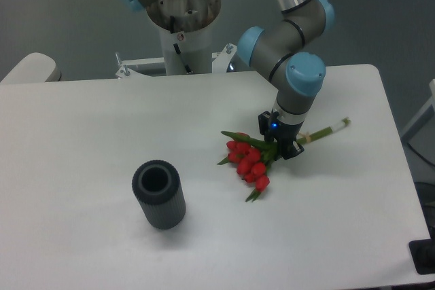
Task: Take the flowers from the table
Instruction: 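Close the gripper around the tulip stems, then lift the gripped tulip bunch up off the table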
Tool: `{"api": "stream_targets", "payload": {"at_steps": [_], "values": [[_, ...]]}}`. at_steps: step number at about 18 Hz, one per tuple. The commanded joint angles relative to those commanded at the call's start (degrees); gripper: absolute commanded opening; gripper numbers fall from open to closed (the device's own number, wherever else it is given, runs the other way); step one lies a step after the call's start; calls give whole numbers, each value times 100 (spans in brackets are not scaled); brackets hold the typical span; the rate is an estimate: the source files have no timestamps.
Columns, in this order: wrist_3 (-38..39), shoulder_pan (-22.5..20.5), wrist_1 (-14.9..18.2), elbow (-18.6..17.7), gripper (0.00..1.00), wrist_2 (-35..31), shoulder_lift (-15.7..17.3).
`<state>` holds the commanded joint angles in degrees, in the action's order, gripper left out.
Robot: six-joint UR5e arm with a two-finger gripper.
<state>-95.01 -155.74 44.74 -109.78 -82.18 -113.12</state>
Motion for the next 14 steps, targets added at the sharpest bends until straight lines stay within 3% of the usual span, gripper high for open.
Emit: {"api": "stream_targets", "payload": {"at_steps": [2,6,8,10,14], "values": [[-52,-9,0,26,25,9,0],[-61,0,88,412,25,201,35],[-62,26,175,614,25,595,114],[0,26,465,913,25,1210,202],[368,97,519,1405,25,1897,369]]}}
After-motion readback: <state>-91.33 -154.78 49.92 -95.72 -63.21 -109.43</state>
